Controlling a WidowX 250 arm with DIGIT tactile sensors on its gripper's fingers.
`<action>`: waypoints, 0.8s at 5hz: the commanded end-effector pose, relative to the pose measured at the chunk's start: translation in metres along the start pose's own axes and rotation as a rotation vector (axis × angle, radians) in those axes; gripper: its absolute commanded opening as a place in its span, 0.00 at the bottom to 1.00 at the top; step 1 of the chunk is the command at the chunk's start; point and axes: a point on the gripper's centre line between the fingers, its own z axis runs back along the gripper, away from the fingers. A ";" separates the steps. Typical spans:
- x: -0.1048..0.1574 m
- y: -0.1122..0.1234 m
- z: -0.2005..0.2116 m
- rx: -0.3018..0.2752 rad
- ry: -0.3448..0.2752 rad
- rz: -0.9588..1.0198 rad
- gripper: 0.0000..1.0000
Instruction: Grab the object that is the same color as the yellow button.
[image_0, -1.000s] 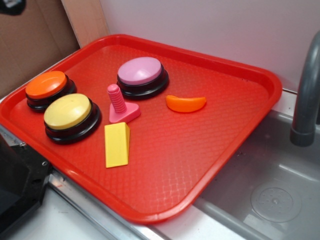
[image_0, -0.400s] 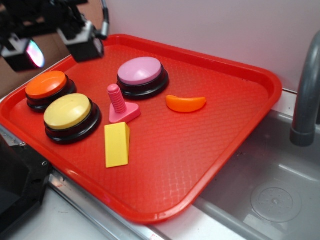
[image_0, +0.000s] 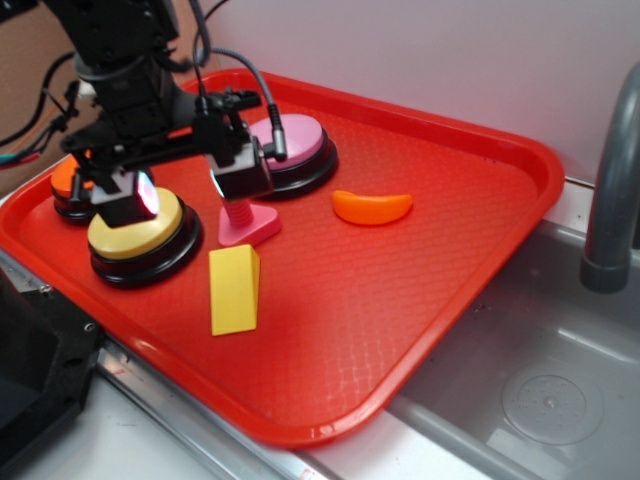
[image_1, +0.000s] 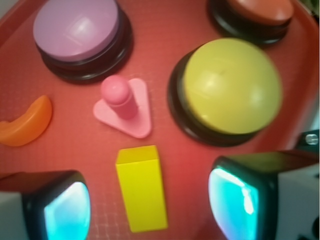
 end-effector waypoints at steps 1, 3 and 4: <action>-0.003 -0.015 -0.034 -0.010 -0.033 -0.031 1.00; -0.006 -0.018 -0.058 0.021 -0.005 -0.056 1.00; -0.003 -0.018 -0.053 -0.010 -0.025 -0.022 0.00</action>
